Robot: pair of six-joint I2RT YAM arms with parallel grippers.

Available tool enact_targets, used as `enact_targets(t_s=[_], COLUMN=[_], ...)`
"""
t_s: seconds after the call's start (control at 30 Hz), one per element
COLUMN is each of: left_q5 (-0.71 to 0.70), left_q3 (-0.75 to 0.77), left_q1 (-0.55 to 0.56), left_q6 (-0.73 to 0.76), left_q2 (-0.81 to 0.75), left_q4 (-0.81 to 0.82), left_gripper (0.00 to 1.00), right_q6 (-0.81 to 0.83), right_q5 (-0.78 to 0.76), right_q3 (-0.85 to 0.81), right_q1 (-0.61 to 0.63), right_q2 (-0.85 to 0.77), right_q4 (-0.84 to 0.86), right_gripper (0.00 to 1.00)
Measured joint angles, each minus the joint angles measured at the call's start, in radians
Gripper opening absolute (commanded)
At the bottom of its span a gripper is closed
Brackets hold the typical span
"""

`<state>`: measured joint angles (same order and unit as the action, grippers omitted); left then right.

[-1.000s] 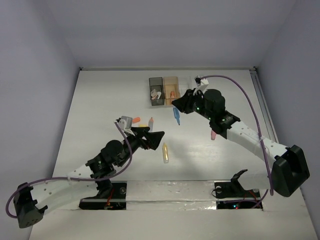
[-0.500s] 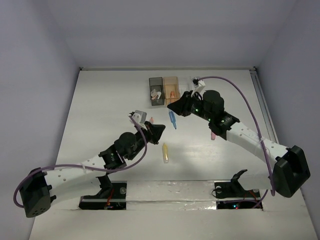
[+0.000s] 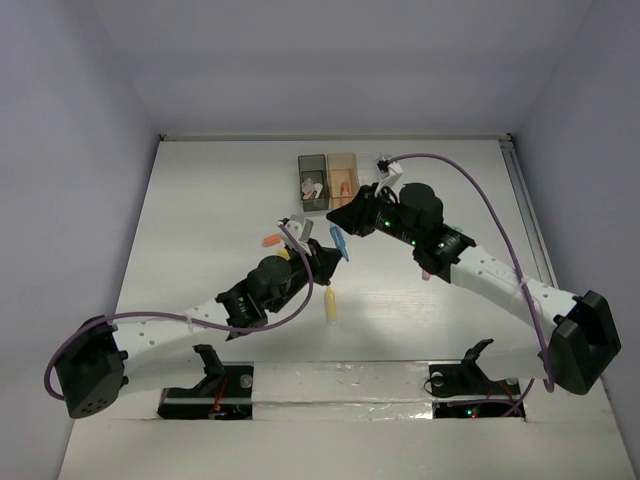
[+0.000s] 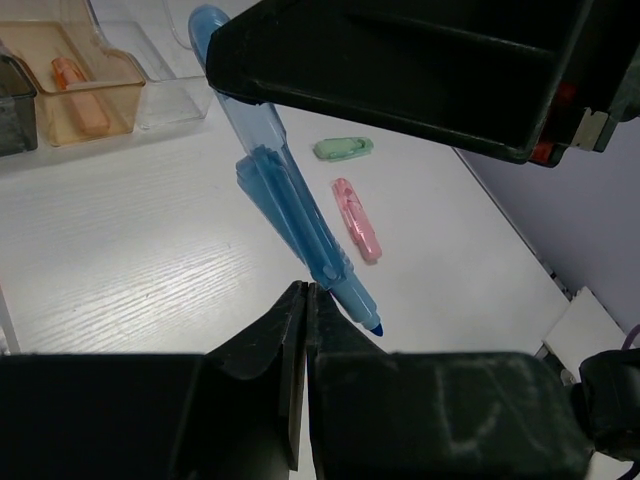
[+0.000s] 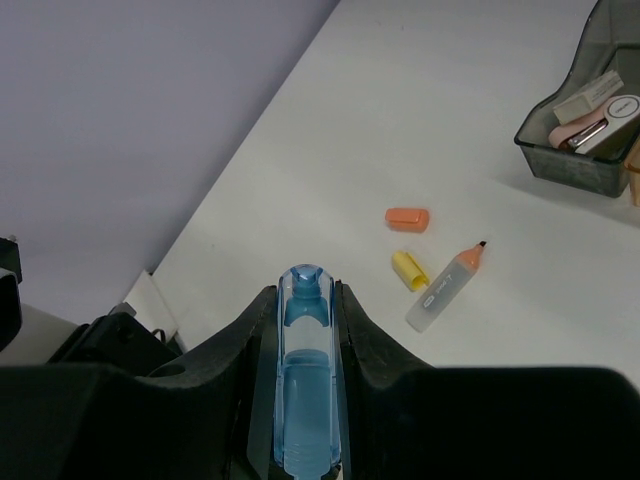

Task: Sort the stationery into containers
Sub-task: Close the pen cap on the pen.

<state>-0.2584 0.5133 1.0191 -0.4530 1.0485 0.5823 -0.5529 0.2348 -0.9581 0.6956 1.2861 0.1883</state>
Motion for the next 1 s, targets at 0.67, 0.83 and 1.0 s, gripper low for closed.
enact_targets(t_s=[0.67, 0.83, 1.0], left_q5=[0.062, 0.064, 0.060], left_q3=[0.000, 0.000, 0.000], left_q1=[0.000, 0.000, 0.000], left_q6=[-0.040, -0.053, -0.061], left_q2=[0.004, 0.004, -0.003], left_q4=[0.030, 0.042, 0.071], left_gripper=[0.00, 0.00, 0.00], right_q6=[0.015, 0.026, 0.037], right_q5=[-0.149, -0.235, -0.313], right_q3=[0.000, 0.023, 0.056], right_q1=[0.058, 0.111, 0.170], right_q2=[0.002, 0.003, 0.009], right_q4=[0.062, 0.117, 0.129], right_gripper=[0.00, 0.00, 0.00])
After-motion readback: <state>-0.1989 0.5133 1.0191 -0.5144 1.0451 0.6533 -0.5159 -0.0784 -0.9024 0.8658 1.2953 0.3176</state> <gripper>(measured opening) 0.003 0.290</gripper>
